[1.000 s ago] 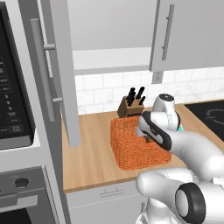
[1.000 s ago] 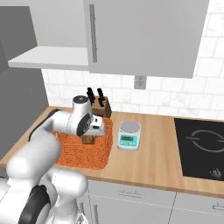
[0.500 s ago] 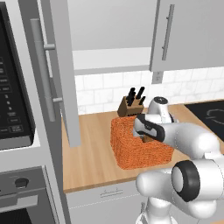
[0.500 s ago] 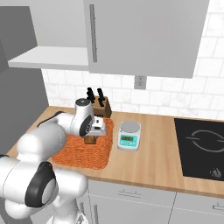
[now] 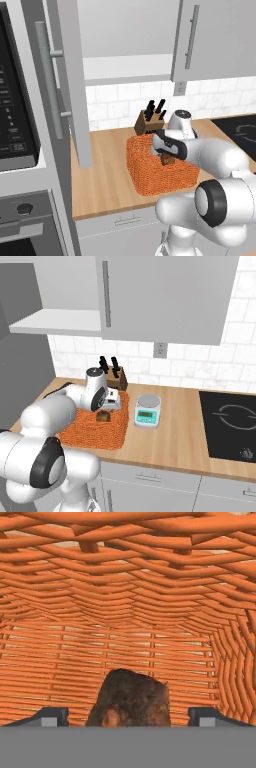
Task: Open the cabinet, pick up the bread from the cabinet and place it in the basket. Then move the basket to the dining counter.
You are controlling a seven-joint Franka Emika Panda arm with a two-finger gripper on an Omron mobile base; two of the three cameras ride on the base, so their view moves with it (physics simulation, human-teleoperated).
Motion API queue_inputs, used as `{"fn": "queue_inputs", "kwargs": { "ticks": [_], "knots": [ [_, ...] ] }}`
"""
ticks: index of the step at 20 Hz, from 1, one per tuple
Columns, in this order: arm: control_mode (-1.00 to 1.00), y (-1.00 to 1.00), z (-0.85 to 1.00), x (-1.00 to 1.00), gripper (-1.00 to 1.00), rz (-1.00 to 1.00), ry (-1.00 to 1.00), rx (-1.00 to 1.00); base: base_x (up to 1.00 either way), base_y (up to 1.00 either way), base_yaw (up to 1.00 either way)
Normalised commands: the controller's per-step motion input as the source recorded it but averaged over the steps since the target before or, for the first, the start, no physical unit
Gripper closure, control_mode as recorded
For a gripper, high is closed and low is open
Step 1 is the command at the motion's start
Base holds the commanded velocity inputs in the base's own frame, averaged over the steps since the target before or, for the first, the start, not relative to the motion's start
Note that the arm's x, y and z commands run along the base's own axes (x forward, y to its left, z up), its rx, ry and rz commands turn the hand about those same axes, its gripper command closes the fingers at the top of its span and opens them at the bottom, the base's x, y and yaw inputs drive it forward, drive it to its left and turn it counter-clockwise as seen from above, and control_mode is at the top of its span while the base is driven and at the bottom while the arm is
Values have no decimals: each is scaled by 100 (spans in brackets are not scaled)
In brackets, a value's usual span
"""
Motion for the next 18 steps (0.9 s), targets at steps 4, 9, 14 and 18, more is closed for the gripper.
{"fn": "queue_inputs", "kwargs": {
  "ticks": [4,9,14,18],
  "knots": [
    [-100,0,3,0,-100,0,-2,0,0,0,0],
    [-100,0,42,-27,-100,-4,-8,0,0,0,0],
    [-100,0,47,-47,-100,-8,-5,-3,0,0,0],
    [-100,-5,44,-56,-100,-16,0,0,0,0,0]
  ]
}}
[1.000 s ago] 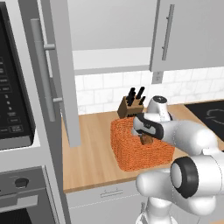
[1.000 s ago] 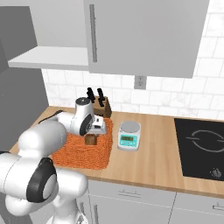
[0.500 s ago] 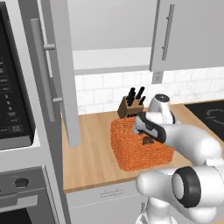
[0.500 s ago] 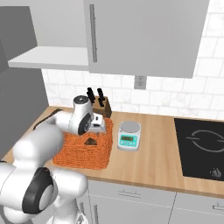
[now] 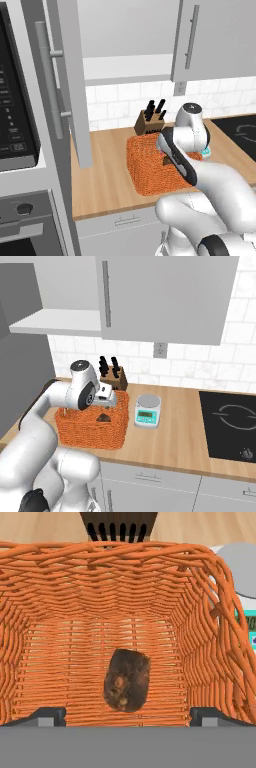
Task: Open the cabinet, pick up the bread from the cabinet and place it in the basket. Then move the basket to the dining counter.
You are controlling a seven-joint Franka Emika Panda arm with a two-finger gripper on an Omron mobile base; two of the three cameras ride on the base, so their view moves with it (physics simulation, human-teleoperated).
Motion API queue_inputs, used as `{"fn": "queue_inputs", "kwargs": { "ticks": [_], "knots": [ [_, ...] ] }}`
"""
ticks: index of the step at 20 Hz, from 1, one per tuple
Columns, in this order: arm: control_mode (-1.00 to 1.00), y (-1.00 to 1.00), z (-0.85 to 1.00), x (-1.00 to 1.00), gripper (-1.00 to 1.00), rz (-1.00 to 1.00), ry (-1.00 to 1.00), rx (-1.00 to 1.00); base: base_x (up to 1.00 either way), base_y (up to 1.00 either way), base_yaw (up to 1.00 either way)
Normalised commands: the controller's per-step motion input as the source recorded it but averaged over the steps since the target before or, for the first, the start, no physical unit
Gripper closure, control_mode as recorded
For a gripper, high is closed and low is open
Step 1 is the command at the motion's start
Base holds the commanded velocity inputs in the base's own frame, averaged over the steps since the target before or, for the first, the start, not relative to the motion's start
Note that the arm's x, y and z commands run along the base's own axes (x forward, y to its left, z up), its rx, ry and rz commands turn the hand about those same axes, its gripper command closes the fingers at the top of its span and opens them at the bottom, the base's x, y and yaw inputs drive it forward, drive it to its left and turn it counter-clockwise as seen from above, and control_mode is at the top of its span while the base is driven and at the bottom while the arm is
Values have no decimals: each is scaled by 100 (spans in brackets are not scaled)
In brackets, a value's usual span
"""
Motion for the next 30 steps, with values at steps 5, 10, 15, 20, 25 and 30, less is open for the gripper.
{"fn": "queue_inputs", "kwargs": {
  "ticks": [5,10,15,20,25,30],
  "knots": [
    [-100,-34,47,-45,-100,-15,0,0,0,0,0],
    [-100,-33,39,-46,-100,-13,0,0,0,0,0],
    [-100,-33,5,-49,-100,-4,0,0,0,0,0],
    [-100,-12,0,-51,-100,-1,-2,2,0,0,0],
    [-100,-13,5,0,-100,5,-4,7,0,0,0],
    [-100,-27,0,15,-100,3,9,14,0,0,0]
  ]
}}
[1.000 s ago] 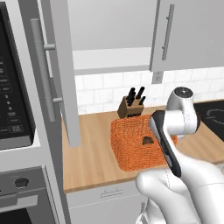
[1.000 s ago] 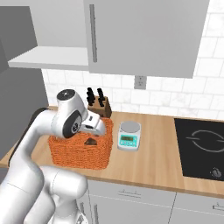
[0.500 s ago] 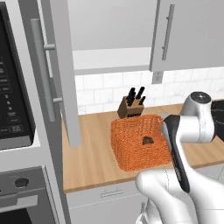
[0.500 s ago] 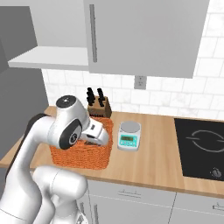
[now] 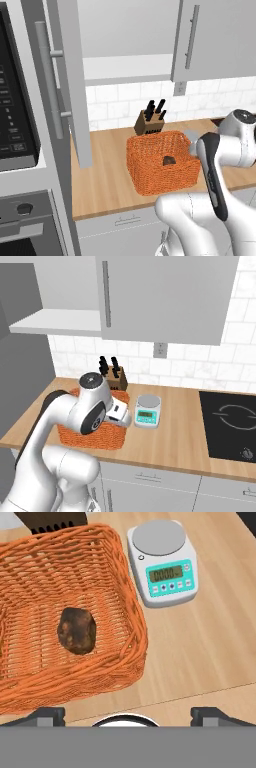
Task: Open the cabinet, pick up the bread from the cabinet and place it in the basket. Then move the basket to the dining counter.
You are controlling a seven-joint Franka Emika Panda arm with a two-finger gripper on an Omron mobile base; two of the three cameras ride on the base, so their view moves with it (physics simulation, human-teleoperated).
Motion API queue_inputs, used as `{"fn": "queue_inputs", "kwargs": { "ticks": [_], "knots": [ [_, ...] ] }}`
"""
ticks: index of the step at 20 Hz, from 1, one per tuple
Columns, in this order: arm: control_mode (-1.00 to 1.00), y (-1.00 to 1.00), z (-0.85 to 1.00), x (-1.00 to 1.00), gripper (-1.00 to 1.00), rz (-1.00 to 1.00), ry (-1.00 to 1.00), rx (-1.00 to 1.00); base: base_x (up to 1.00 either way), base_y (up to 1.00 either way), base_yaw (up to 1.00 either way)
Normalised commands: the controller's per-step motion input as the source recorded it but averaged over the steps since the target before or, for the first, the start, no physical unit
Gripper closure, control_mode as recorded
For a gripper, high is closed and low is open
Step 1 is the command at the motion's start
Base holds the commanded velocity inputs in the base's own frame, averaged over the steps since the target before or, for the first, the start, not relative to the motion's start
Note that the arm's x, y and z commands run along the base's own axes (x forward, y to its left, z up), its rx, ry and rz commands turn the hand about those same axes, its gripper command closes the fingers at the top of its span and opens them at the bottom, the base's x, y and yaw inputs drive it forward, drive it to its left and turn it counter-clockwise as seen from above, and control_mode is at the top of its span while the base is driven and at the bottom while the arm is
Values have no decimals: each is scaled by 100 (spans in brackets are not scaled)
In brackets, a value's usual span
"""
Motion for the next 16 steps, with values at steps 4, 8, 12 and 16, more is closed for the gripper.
{"fn": "queue_inputs", "kwargs": {
  "ticks": [4,8,12,16],
  "knots": [
    [-100,-28,0,33,-100,0,14,9,0,0,0],
    [-100,-13,2,40,-100,1,13,2,0,0,0],
    [-100,-9,0,37,-100,8,2,0,0,0,0],
    [-100,-1,-8,31,-100,12,-1,0,0,0,0]
  ]
}}
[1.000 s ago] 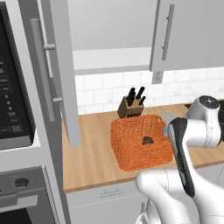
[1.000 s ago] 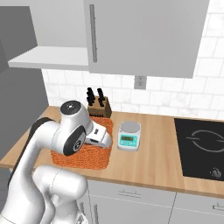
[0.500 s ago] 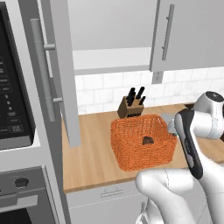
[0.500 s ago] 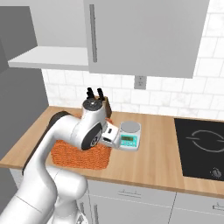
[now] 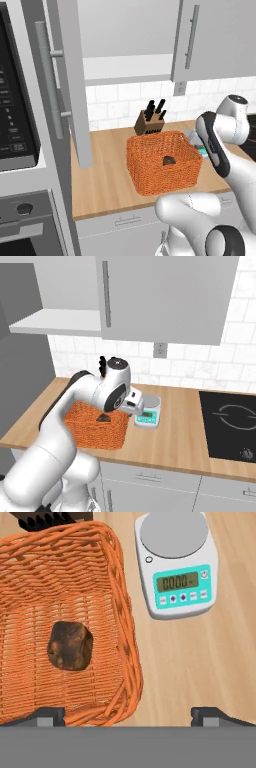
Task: Open the cabinet, pick up the bread from the cabinet and place it in the basket. Then move the basket to the dining counter.
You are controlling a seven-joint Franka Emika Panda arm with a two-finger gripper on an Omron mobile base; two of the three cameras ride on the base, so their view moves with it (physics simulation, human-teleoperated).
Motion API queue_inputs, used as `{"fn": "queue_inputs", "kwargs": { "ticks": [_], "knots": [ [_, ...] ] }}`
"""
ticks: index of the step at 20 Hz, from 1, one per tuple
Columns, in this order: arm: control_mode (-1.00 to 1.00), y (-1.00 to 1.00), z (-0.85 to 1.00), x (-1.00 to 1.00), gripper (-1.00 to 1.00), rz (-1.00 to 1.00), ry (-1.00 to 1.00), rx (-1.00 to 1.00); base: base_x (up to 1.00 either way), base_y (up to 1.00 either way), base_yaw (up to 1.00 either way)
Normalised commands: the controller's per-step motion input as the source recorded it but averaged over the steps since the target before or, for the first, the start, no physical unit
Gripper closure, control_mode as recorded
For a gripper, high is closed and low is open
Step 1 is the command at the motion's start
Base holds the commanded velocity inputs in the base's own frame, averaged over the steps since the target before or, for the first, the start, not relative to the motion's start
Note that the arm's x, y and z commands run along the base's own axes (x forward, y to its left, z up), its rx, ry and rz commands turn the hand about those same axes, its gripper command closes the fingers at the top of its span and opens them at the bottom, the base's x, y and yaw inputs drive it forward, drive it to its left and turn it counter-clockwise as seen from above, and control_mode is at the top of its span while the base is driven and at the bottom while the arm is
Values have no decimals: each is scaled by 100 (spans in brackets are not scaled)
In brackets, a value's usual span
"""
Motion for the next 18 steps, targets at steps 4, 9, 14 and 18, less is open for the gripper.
{"fn": "queue_inputs", "kwargs": {
  "ticks": [4,9,14,18],
  "knots": [
    [-100,0,-18,29,-100,13,0,0,0,0,0],
    [-100,0,-30,29,-100,11,0,0,0,0,0],
    [-100,0,-36,32,-100,7,1,0,0,0,0],
    [-100,0,-28,27,-100,6,0,0,0,0,0]
  ]
}}
